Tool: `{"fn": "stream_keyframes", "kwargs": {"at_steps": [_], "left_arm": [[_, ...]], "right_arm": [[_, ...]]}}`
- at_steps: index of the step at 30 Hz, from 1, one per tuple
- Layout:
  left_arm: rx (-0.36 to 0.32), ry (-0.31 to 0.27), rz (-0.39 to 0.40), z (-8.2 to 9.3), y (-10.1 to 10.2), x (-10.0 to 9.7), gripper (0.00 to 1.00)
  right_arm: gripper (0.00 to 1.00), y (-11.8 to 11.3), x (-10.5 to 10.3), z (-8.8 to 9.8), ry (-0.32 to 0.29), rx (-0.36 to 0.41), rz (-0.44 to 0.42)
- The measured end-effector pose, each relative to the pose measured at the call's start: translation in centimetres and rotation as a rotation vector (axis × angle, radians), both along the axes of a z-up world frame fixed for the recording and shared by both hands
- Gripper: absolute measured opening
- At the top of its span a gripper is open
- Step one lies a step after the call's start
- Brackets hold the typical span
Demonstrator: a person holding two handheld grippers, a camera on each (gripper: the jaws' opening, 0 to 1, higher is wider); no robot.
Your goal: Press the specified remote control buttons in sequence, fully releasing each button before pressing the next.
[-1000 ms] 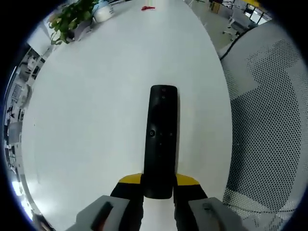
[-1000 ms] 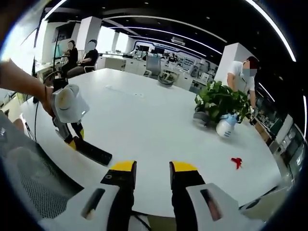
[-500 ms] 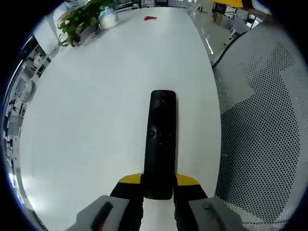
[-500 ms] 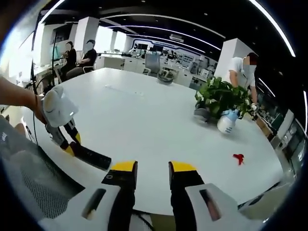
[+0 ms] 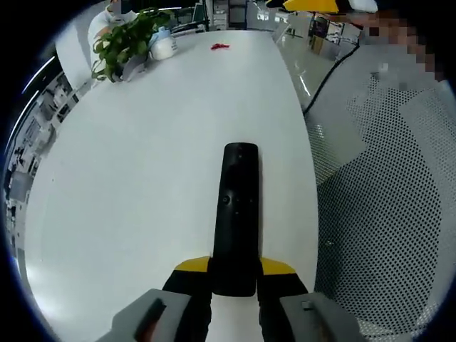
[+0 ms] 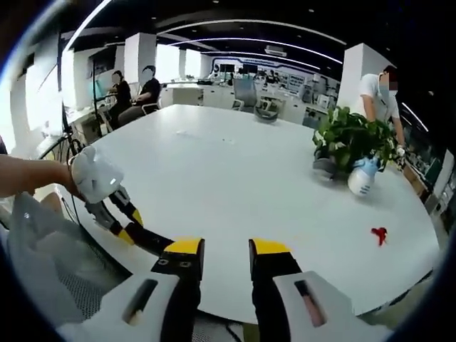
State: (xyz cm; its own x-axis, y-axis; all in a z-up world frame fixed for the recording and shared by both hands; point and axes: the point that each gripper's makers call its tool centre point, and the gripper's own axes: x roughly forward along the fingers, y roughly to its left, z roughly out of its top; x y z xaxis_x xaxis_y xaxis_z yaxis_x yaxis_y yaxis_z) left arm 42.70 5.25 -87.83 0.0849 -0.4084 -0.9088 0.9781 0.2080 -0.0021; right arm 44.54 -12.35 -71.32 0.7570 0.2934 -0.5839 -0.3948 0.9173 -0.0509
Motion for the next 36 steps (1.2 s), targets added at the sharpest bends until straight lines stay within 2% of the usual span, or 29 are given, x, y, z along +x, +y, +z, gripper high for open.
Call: {"fn": "stream_keyframes", "kwargs": {"at_steps": [3, 9, 13, 18, 24, 29, 35, 36], "left_arm": [[-0.022, -0.008, 0.014, 0.0, -0.1, -0.1, 0.23], [-0.079, -0.017, 0.048, 0.1, -0.3, -0.4, 0.23], [-0.079, -0.027, 0.037, 0.1, -0.3, -0.5, 0.24], [-0.087, -0.035, 0.025, 0.2, -0.3, -0.5, 0.24], [-0.130, -0.055, 0.024, 0.2, -0.2, -0.7, 0.24], [-0.148, -0.052, 0.024, 0.2, -0.4, -0.6, 0.24], [-0.141, -0.047, 0.022, 0.1, -0.5, -0.6, 0.24], [-0.138, -0.045, 0.020, 0.1, -0.5, -0.6, 0.24]], "right_arm": [[0.23, 1.4, 1.2, -0.2, 0.025, 0.033, 0.040], [0.19, 3.6, 3.0, -0.9, 0.057, 0.044, 0.092], [0.17, 5.2, 4.3, -2.0, 0.090, 0.065, 0.114], [0.10, 6.5, 5.6, -3.9, 0.157, 0.108, 0.110], [0.00, 6.8, 5.6, -6.6, 0.235, 0.124, 0.105], [0.00, 6.3, 5.5, -8.7, 0.287, 0.121, 0.091], [0.00, 6.4, 3.9, -11.1, 0.370, 0.154, 0.116], [0.00, 6.7, 3.4, -11.2, 0.401, 0.159, 0.131]]}}
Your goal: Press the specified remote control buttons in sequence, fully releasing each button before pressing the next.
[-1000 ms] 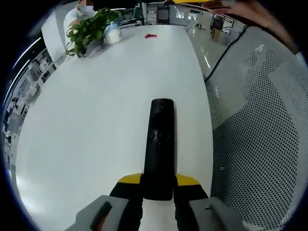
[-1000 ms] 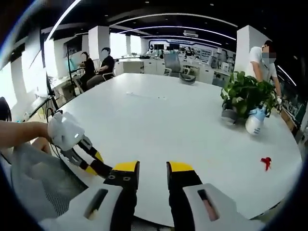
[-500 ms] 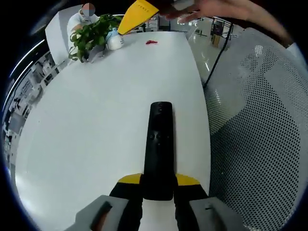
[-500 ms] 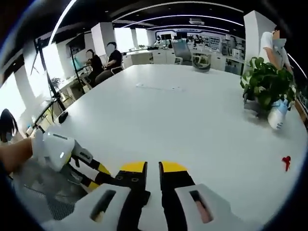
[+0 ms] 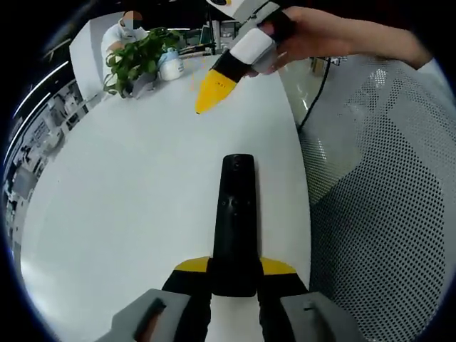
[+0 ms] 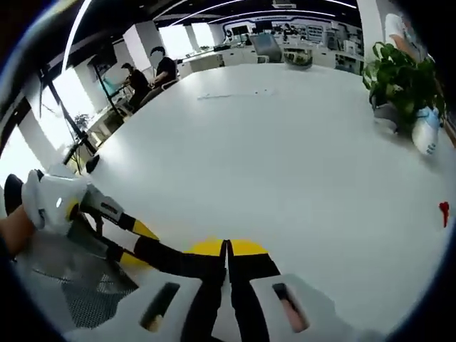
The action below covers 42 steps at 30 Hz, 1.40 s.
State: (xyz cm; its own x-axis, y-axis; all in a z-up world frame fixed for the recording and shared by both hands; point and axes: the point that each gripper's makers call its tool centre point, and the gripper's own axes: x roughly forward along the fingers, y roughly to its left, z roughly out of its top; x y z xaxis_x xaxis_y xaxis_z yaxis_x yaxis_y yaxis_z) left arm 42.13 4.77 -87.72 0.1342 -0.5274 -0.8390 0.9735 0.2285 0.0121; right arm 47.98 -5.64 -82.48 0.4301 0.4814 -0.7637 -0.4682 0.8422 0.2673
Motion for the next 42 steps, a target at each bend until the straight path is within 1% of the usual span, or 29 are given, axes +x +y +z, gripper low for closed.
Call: {"fn": "stream_keyframes", "kwargs": {"at_steps": [2, 3, 4, 5, 6, 7, 10, 11, 12, 13, 16, 18, 21, 23, 26, 28, 31, 33, 39, 42], "left_arm": [[0.002, 0.004, -0.004, 0.0, 0.0, 0.0, 0.24], [0.002, 0.007, -0.005, 0.0, 0.0, 0.0, 0.24], [0.001, 0.010, -0.006, 0.0, 0.0, 0.0, 0.24], [0.000, 0.011, -0.007, 0.0, 0.0, 0.0, 0.24], [-0.002, 0.012, -0.009, 0.0, 0.0, 0.0, 0.24], [-0.004, 0.013, -0.011, 0.0, 0.0, 0.0, 0.24], [-0.010, 0.011, -0.016, 0.0, -0.1, -0.1, 0.24], [-0.011, 0.009, -0.019, 0.0, -0.1, -0.1, 0.24], [-0.012, 0.007, -0.021, 0.0, -0.1, -0.1, 0.24], [-0.016, 0.007, -0.023, 0.0, -0.1, -0.1, 0.24], [-0.023, 0.007, -0.036, 0.0, -0.1, -0.2, 0.24], [-0.025, 0.010, -0.041, 0.0, -0.2, -0.2, 0.24], [-0.028, 0.009, -0.052, 0.0, -0.2, -0.2, 0.24], [-0.032, 0.007, -0.059, 0.0, -0.3, -0.2, 0.24], [-0.035, 0.009, -0.058, 0.0, -0.3, -0.2, 0.24], [-0.038, 0.009, -0.058, 0.0, -0.4, -0.2, 0.24], [-0.043, 0.009, -0.060, 0.0, -0.5, -0.3, 0.24], [-0.045, 0.010, -0.059, 0.0, -0.5, -0.2, 0.24], [-0.051, 0.015, -0.050, 0.0, -0.5, -0.2, 0.24], [-0.052, 0.013, -0.049, 0.0, -0.5, -0.2, 0.24]], "right_arm": [[0.00, 0.3, -0.2, 0.1, -0.009, 0.002, 0.014], [0.00, 0.4, -0.5, -0.1, 0.005, 0.000, 0.022], [0.00, 0.6, -1.5, -0.6, 0.061, -0.009, 0.044], [0.00, 0.6, -1.9, -1.0, 0.081, -0.019, 0.046], [0.00, 0.6, -1.9, -1.3, 0.079, -0.029, 0.046], [0.00, 0.8, -2.1, -1.4, 0.076, -0.038, 0.072], [0.00, 1.0, -2.5, -1.8, 0.091, -0.058, 0.092], [0.00, 1.0, -2.7, -2.1, 0.106, -0.062, 0.100], [0.00, 1.1, -3.1, -2.3, 0.135, -0.059, 0.102], [0.00, 1.0, -3.3, -2.6, 0.150, -0.058, 0.095], [0.00, 0.9, -3.3, -2.8, 0.169, -0.046, 0.086], [0.00, 0.8, -3.6, -2.8, 0.194, -0.031, 0.067], [0.00, 0.5, -3.9, -3.3, 0.227, -0.039, 0.054], [0.00, 0.2, -3.8, -3.4, 0.220, -0.057, 0.048], [0.00, 0.4, -3.7, -3.4, 0.230, -0.030, 0.038], [0.00, 0.5, -3.7, -3.6, 0.236, -0.029, 0.043], [0.00, 0.3, -3.9, -4.2, 0.248, -0.060, 0.055], [0.00, 0.2, -3.8, -4.2, 0.239, -0.071, 0.062], [0.00, 0.3, -4.1, -4.6, 0.256, -0.073, 0.068], [0.00, 0.4, -3.9, -4.4, 0.232, -0.085, 0.074]]}}
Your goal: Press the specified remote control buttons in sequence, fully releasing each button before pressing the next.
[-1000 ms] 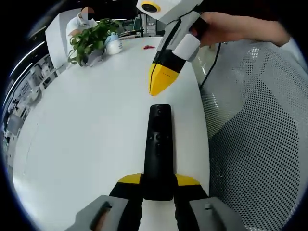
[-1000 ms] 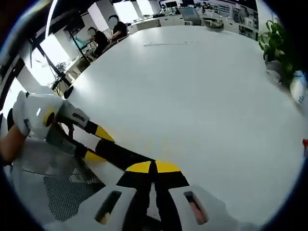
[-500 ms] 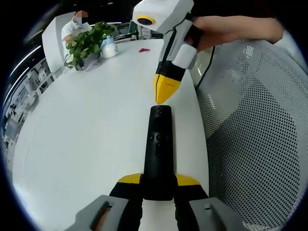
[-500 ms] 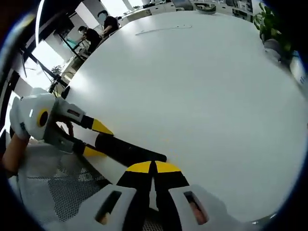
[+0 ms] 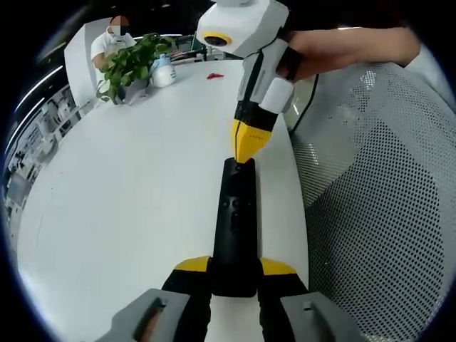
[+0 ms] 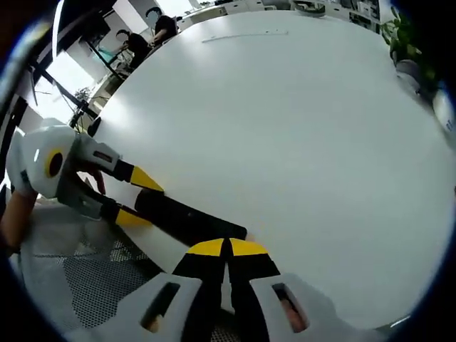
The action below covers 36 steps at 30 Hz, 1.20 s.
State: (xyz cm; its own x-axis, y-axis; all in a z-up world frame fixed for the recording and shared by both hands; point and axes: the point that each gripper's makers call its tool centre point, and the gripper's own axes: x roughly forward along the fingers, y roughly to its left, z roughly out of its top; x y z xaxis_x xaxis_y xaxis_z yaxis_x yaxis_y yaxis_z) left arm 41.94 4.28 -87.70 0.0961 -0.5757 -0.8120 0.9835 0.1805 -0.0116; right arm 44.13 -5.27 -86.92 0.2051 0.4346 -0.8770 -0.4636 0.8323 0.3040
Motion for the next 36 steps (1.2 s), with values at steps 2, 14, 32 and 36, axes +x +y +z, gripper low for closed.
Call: {"fn": "stream_keyframes", "kwargs": {"at_steps": [2, 14, 32, 36], "left_arm": [[-0.004, 0.001, 0.002, 0.00, 0.00, 0.01, 0.24], [-0.035, 0.002, 0.033, 0.04, -0.19, 0.11, 0.25], [-0.039, -0.002, 0.033, 0.06, -0.14, 0.10, 0.25], [-0.040, -0.003, 0.032, 0.08, -0.14, 0.09, 0.25]], "right_arm": [[0.00, 0.00, 0.04, -0.07, 0.001, 0.002, -0.003], [0.00, -0.19, -0.14, -0.20, 0.016, 0.027, -0.049], [0.00, -0.15, -0.01, -0.16, 0.025, 0.041, -0.068], [0.00, -0.06, -0.07, -0.12, 0.015, 0.025, -0.047]]}}
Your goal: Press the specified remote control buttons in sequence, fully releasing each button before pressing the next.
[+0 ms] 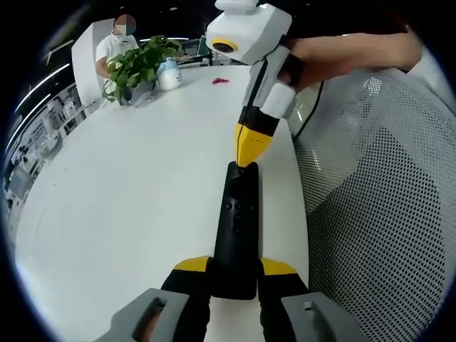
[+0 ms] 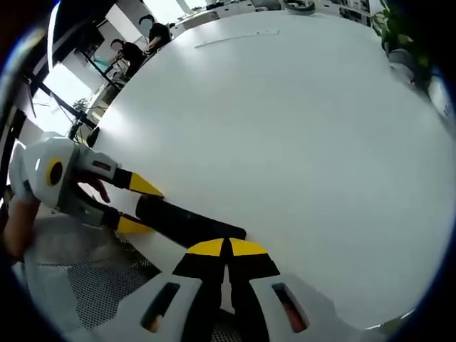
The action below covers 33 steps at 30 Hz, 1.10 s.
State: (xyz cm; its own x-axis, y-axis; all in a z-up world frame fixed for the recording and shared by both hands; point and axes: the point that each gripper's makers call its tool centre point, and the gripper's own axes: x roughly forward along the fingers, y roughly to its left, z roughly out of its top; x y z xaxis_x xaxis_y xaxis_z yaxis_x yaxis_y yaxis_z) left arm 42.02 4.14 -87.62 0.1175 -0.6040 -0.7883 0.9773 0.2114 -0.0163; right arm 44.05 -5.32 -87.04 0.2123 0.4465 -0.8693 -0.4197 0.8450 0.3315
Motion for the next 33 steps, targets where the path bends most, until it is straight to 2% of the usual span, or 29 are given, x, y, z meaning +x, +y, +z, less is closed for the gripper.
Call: {"fn": "stream_keyframes", "kwargs": {"at_steps": [6, 17, 25, 33], "left_arm": [[-0.001, 0.000, 0.000, 0.00, 0.00, -0.01, 0.25], [-0.004, 0.003, 0.001, -0.03, -0.01, -0.01, 0.25], [-0.005, 0.003, 0.002, -0.04, 0.01, -0.01, 0.25], [-0.004, 0.002, 0.001, -0.04, 0.01, 0.03, 0.25]], "right_arm": [[0.00, 0.06, 0.00, -0.02, -0.010, -0.013, 0.019], [0.00, -0.01, 0.05, -0.07, -0.002, -0.002, -0.002], [0.00, 0.11, -0.09, 0.00, -0.025, -0.027, 0.026], [0.00, 0.11, -0.16, 0.06, -0.018, -0.013, 0.002]]}}
